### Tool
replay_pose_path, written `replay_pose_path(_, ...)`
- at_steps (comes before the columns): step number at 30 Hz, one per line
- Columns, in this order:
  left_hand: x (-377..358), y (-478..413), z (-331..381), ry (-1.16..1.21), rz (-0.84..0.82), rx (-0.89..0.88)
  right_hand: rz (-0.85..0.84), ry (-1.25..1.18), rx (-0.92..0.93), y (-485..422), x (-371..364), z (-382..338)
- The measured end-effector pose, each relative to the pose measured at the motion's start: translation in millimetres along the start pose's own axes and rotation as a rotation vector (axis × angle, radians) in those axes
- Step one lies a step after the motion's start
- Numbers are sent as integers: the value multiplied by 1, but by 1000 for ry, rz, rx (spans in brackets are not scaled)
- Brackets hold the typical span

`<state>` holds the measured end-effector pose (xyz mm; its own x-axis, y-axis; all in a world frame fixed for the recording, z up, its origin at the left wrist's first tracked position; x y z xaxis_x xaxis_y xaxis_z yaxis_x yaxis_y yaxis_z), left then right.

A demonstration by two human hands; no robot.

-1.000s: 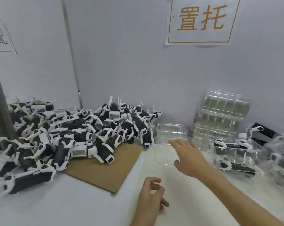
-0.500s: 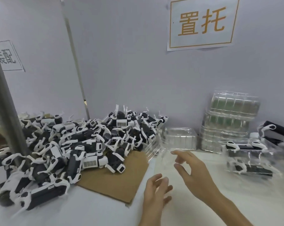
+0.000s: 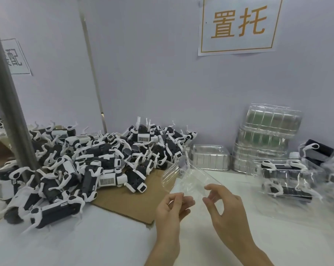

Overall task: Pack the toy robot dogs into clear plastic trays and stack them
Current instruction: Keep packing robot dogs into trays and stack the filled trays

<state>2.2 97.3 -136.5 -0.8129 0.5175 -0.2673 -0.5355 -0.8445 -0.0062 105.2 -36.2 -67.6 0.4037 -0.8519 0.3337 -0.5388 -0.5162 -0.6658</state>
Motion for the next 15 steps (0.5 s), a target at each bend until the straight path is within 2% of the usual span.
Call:
replay_pose_path(8, 0, 0, -10, 18, -24, 125, 24, 41, -39, -2, 9, 7)
replay_pose_path(15, -4, -1, -5, 67, -57, 104, 48, 76, 10, -1, 18, -6)
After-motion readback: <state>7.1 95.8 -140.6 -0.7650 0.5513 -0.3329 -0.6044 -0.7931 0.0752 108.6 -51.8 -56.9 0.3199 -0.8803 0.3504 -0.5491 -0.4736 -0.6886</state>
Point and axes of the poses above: each hand's wrist, its own y-axis away from the middle knuckle, its own x-axis out of the back of the hand, z = x × y, the point moved 10 cm from there along -y, towards the middle knuckle, and after that the axes turned 12 degrees about -y, right-handed, at the moved point
